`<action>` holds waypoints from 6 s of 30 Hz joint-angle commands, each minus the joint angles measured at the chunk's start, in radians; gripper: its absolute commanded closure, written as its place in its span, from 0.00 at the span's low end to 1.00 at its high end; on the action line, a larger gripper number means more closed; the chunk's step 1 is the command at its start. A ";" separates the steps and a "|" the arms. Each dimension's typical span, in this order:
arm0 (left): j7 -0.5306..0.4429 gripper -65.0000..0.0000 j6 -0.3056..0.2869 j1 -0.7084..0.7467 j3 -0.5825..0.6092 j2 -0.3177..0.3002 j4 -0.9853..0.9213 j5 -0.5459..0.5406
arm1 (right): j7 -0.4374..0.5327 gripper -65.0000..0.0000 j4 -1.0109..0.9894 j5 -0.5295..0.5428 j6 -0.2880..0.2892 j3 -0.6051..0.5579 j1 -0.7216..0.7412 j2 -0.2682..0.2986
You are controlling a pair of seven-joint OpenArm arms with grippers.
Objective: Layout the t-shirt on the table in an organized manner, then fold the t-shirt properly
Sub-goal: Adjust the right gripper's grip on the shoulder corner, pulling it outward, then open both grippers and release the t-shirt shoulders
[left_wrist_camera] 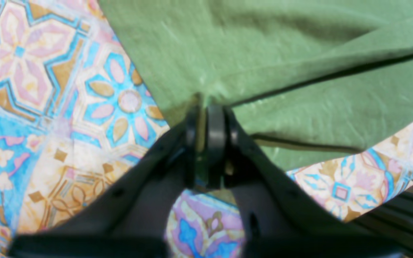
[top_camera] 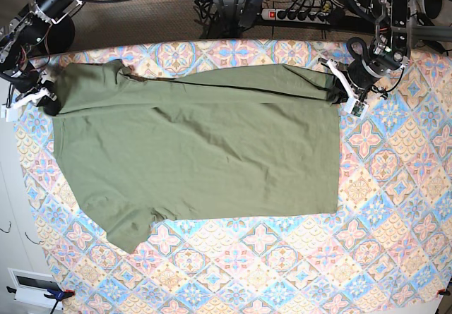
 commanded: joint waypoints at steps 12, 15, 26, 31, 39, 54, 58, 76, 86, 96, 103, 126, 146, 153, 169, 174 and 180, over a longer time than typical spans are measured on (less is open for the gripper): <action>-0.018 0.85 0.002 0.010 -0.008 -0.011 0.016 -0.006 | 0.015 0.60 0.026 0.027 0.004 0.010 -0.102 0.025; -0.018 0.85 0.002 0.010 -0.009 -0.011 0.016 -0.006 | 0.015 0.60 0.063 0.027 0.004 0.010 -0.148 0.025; -0.018 0.85 0.002 0.004 -0.006 -0.008 0.016 -0.006 | 0.015 0.60 0.203 0.025 0.005 0.002 -0.242 -0.018; -0.018 0.85 0.002 0.004 -0.005 -0.008 0.016 -0.008 | 0.018 0.60 0.199 0.022 0.005 0.000 -0.241 -0.037; -0.018 0.85 0.002 0.004 -0.005 -0.010 0.019 -0.008 | 0.025 0.60 0.054 0.021 0.005 -0.044 -0.239 -0.037; -0.018 0.85 0.002 0.004 -0.005 -0.008 0.019 -0.009 | 0.017 0.80 0.040 0.025 0.005 -0.090 -0.239 -0.038; -0.018 0.85 0.002 0.007 -0.005 -0.008 0.019 -0.009 | 0.017 0.93 0.040 0.050 0.008 -0.090 -0.227 -0.038; -0.019 0.85 0.002 0.010 -0.005 -0.007 0.019 -0.009 | 0.014 0.95 0.064 0.344 0.008 -0.033 -0.145 -0.031; -0.019 0.85 0.002 0.013 -0.003 -0.005 0.017 -0.008 | 0.014 0.95 0.110 0.344 0.008 -0.047 0.008 -0.032; -0.019 0.85 0.002 0.013 -0.003 -0.005 0.019 -0.008 | 0.023 0.95 0.057 0.240 0.008 -0.152 0.154 -0.035; -0.019 0.85 0.002 0.011 -0.003 -0.005 0.020 -0.008 | 0.025 0.95 0.046 0.208 0.008 -0.148 0.111 -0.034; -0.019 0.85 0.002 0.016 -0.009 -0.011 0.057 -0.008 | 0.020 0.53 0.057 0.205 0.005 -0.018 -0.099 -0.020; 0.166 0.37 0.005 0.025 -0.118 -0.011 0.186 -0.042 | 0.015 0.53 0.290 0.213 0.008 0.066 -0.099 -0.052; 0.172 0.49 0.005 -0.056 -0.244 0.038 0.160 -0.111 | 0.014 0.53 0.290 0.213 0.008 0.016 -0.092 -0.054; 0.214 0.66 0.005 -0.515 -0.209 0.087 -0.234 -0.115 | 0.021 0.53 0.290 0.205 0.008 -0.248 0.003 -0.048; 0.212 0.72 0.005 -0.664 -0.207 0.125 -0.397 -0.109 | 0.021 0.53 0.282 0.203 0.008 -0.248 0.006 -0.048; 0.166 0.80 0.005 -0.790 -0.207 0.151 -0.567 -0.106 | 0.017 0.53 0.290 0.140 0.008 -0.250 0.005 -0.048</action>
